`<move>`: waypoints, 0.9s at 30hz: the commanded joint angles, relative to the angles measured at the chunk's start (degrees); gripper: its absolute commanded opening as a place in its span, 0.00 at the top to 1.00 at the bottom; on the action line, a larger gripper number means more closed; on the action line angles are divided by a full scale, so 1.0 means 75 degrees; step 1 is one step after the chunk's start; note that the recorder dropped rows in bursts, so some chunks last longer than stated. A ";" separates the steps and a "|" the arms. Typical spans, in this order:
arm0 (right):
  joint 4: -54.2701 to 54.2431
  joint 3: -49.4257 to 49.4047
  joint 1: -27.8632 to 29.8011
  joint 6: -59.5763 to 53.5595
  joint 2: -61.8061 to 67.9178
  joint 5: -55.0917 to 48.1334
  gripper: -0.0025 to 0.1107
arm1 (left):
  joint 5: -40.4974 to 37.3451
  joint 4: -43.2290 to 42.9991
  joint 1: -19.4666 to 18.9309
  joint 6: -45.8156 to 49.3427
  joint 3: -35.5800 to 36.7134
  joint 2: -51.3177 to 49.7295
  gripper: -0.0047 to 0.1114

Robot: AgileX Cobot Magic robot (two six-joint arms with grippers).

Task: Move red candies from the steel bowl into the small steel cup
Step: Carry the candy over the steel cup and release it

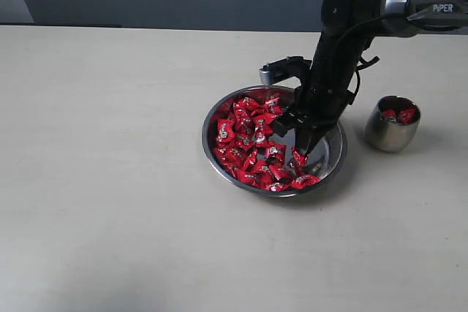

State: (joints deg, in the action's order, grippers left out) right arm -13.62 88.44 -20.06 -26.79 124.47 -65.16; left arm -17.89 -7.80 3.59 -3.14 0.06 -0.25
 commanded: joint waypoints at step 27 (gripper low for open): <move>0.1195 0.0061 0.2073 0.1098 -0.1953 0.0056 0.98 | 0.0027 0.0003 0.0080 -0.0042 -0.0008 0.0033 0.96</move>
State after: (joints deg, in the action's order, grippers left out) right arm -6.14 88.67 -5.02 -19.39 110.39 -64.33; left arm -17.89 -7.80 3.59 -3.14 0.06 -0.25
